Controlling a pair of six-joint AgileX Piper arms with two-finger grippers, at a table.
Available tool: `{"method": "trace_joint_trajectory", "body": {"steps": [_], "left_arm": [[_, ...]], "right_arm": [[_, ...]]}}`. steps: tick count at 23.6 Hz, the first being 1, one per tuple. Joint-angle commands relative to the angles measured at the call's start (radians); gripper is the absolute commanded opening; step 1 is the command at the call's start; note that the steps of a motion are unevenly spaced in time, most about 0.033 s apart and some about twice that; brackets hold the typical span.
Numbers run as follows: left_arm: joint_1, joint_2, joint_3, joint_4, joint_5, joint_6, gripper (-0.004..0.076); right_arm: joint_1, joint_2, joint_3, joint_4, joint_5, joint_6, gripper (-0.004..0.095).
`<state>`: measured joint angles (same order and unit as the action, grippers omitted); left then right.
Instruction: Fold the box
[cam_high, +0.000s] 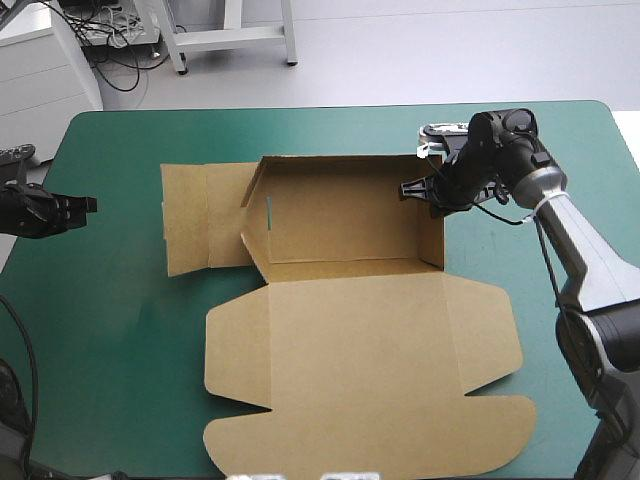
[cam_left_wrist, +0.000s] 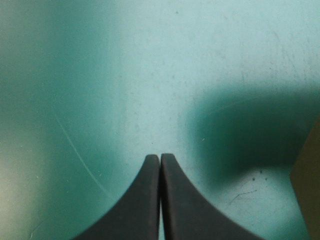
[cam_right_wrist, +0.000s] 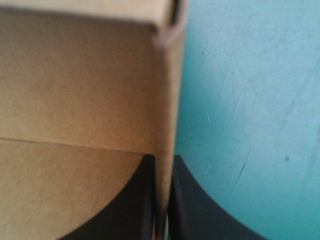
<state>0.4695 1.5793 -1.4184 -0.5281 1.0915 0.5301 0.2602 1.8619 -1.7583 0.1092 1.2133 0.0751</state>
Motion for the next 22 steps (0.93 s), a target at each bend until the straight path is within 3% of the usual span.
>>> {"method": "trace_joint_trajectory", "body": {"steps": [1, 6, 10, 12, 13, 14, 15, 17, 22], "left_arm": [[0.002, -0.046, -0.026, -0.045, -0.027, -0.011, -0.0032], [0.002, -0.046, -0.026, -0.045, -0.023, -0.011, -0.0032], [0.002, -0.046, -0.026, -0.045, -0.019, -0.011, -0.0032], [0.002, -0.046, -0.026, -0.045, -0.016, -0.011, -0.0032], [0.002, -0.046, -0.026, -0.045, -0.015, -0.011, -0.0032], [0.002, -0.046, -0.026, -0.045, -0.015, -0.011, -0.0032], [0.002, -0.046, -0.026, -0.045, -0.015, -0.011, -0.0032], [0.002, -0.046, -0.026, -0.045, -0.015, -0.011, -0.0032], [0.002, -0.046, -0.026, -0.045, -0.015, -0.011, -0.0032]], "right_arm": [[-0.021, 0.029, -0.040, -0.023, 0.012, -0.028, -0.0002], [-0.023, 0.099, -0.118, -0.010, 0.004, -0.058, 0.0014], [-0.023, 0.141, -0.183, 0.021, 0.014, -0.058, 0.0132], [-0.025, 0.146, -0.212, 0.032, 0.016, -0.060, 0.0245], [-0.028, 0.147, -0.239, 0.032, 0.020, -0.060, 0.0389], [-0.029, 0.147, -0.254, 0.032, 0.027, -0.058, 0.0470], [-0.032, 0.147, -0.284, 0.026, 0.034, -0.052, 0.0631], [-0.032, 0.147, -0.325, 0.029, 0.034, -0.012, 0.0798], [-0.032, 0.066, -0.338, 0.078, 0.036, 0.030, 0.0829]]}}
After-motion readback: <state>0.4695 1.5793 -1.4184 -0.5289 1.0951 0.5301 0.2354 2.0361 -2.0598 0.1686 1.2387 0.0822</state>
